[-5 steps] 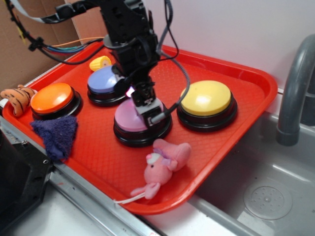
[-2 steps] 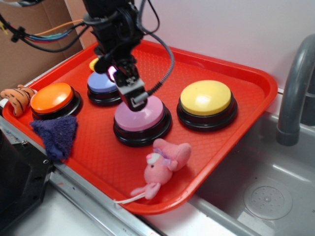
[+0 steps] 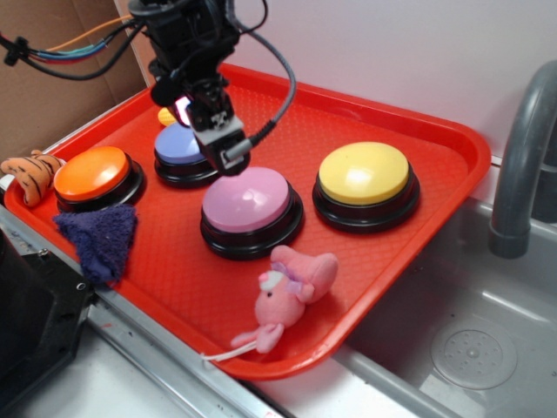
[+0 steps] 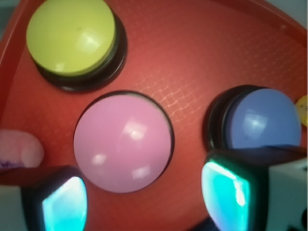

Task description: Push the pink button.

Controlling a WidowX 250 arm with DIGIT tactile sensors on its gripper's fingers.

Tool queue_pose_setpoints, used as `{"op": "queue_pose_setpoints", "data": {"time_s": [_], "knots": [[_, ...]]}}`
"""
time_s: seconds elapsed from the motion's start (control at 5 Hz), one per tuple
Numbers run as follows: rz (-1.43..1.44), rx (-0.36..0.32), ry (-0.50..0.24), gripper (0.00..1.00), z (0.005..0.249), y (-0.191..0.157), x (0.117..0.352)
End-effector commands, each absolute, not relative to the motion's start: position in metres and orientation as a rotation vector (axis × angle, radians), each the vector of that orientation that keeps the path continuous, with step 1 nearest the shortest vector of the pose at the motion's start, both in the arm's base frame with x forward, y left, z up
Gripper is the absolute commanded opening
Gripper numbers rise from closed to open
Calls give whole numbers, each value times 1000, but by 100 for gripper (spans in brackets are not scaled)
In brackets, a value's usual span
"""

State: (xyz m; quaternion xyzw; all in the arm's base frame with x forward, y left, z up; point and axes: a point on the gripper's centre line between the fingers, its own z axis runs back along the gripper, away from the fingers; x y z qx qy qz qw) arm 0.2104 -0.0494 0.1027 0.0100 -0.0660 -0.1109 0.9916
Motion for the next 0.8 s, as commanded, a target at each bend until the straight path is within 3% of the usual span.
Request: {"op": "queue_pose_setpoints", "data": {"time_s": [0.0, 0.2, 0.6], "knots": [[-184, -35, -215, 100, 135, -46, 220], [-173, -86, -219, 100, 141, -48, 218], [-181, -76, -224, 100, 149, -55, 220]]}}
